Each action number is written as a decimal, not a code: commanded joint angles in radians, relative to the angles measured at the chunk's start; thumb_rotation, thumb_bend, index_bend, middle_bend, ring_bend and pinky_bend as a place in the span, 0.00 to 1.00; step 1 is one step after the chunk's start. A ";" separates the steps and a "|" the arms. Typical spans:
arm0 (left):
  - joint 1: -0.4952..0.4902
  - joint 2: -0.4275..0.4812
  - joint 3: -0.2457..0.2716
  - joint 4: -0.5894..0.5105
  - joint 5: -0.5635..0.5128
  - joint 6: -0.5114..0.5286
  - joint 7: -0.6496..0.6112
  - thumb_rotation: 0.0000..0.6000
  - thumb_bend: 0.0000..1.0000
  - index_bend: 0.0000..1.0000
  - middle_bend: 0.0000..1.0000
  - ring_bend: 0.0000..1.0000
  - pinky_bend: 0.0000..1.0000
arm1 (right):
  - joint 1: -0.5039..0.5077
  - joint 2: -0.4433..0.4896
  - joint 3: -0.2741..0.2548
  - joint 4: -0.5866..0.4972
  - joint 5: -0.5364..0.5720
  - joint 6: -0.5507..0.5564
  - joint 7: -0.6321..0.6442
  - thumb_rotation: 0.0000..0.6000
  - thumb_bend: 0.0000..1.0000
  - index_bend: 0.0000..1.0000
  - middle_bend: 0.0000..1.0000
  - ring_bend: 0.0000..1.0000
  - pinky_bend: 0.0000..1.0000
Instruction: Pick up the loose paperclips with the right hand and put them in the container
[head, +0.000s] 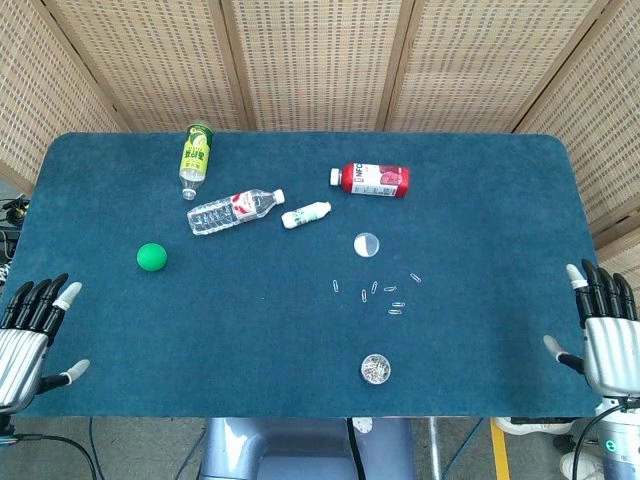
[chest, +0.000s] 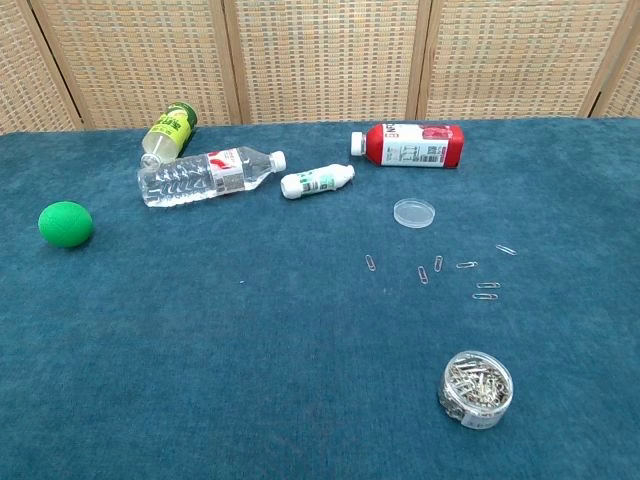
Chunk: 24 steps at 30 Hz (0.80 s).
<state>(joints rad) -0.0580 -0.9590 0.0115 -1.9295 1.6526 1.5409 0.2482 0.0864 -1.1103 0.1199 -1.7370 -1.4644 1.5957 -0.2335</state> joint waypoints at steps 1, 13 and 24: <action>0.003 0.000 0.000 0.000 0.001 0.004 0.000 1.00 0.00 0.00 0.00 0.00 0.00 | -0.001 0.002 0.000 0.000 -0.001 -0.004 0.004 1.00 0.00 0.01 0.00 0.00 0.00; -0.007 -0.005 -0.006 0.003 -0.023 -0.024 0.004 1.00 0.00 0.00 0.00 0.00 0.00 | 0.104 -0.019 0.009 -0.004 -0.019 -0.178 0.083 1.00 0.00 0.13 0.00 0.00 0.00; -0.024 -0.021 -0.022 0.009 -0.082 -0.061 0.026 1.00 0.00 0.00 0.00 0.00 0.00 | 0.365 -0.102 0.068 -0.020 0.157 -0.576 -0.013 1.00 0.29 0.39 0.00 0.00 0.00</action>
<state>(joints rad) -0.0792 -0.9779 -0.0087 -1.9218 1.5754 1.4835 0.2726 0.3927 -1.1734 0.1652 -1.7590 -1.3723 1.0831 -0.1893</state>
